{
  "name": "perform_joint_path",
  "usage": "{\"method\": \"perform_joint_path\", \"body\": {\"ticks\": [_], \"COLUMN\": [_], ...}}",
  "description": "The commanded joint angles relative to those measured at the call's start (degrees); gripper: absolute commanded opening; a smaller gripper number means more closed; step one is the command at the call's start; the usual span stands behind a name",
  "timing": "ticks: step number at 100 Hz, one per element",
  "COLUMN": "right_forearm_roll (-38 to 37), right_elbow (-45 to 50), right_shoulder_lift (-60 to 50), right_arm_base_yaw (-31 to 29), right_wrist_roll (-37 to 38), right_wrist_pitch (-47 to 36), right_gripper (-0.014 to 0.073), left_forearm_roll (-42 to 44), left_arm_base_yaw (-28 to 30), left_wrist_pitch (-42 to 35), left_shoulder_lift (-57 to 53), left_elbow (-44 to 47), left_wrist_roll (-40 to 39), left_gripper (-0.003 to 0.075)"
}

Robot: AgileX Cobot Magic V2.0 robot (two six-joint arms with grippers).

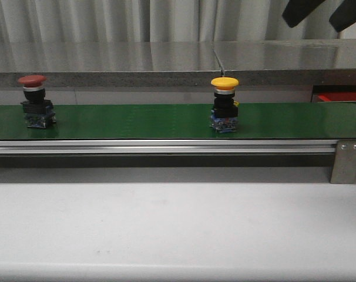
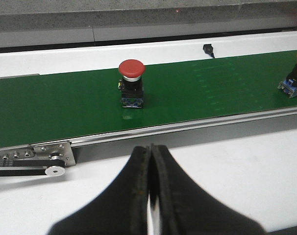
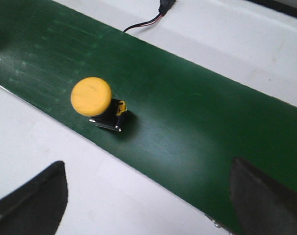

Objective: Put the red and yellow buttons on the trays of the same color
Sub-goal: 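Lower the right gripper onto the yellow button on the conveyor, then carry the yellow button into the yellow tray and open the right gripper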

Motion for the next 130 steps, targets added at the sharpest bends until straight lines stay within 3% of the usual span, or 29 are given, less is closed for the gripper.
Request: {"method": "perform_joint_path", "body": {"ticks": [1,32,71,80,97,104,130], "right_forearm_roll": [-0.4,-5.6,-6.2,-6.1,-6.0,-6.0,-7.5], "right_elbow": [-3.7,-6.6,-9.1,-9.1,-9.1,-9.1,-9.0], "right_shoulder_lift": [0.8,7.6,15.3,16.1,16.5,16.5,14.4], "right_arm_base_yaw": [1.7,8.6,9.0,8.7,8.4,8.0,7.2], "right_wrist_roll": [-0.4,-0.4,-0.4,-0.4,-0.2,0.0,6.9], "right_wrist_pitch": [-0.8,-1.8,-4.6,-4.8,-4.9,-5.7,-6.1], "right_gripper": [0.0655,0.0655,0.0651,0.0577,0.0282,0.0208,0.0185], "left_forearm_roll": [-1.4,-1.4,-1.4,-1.4,-1.4,-1.4,-1.4], "left_arm_base_yaw": [-0.4,-0.4,-0.4,-0.4,-0.4,-0.4,-0.4], "left_wrist_pitch": [-3.5,-3.5,-3.5,-3.5,-3.5,-3.5,-3.5], "left_shoulder_lift": [0.1,0.1,0.1,0.1,0.1,0.1,0.1], "left_elbow": [-1.6,-1.6,-1.6,-1.6,-1.6,-1.6,-1.6], "left_wrist_roll": [-0.6,-0.6,-0.6,-0.6,-0.6,-0.6,-0.6], "left_gripper": [-0.0020,-0.0020,-0.0020,-0.0020,-0.0020,-0.0020,-0.0020]}}
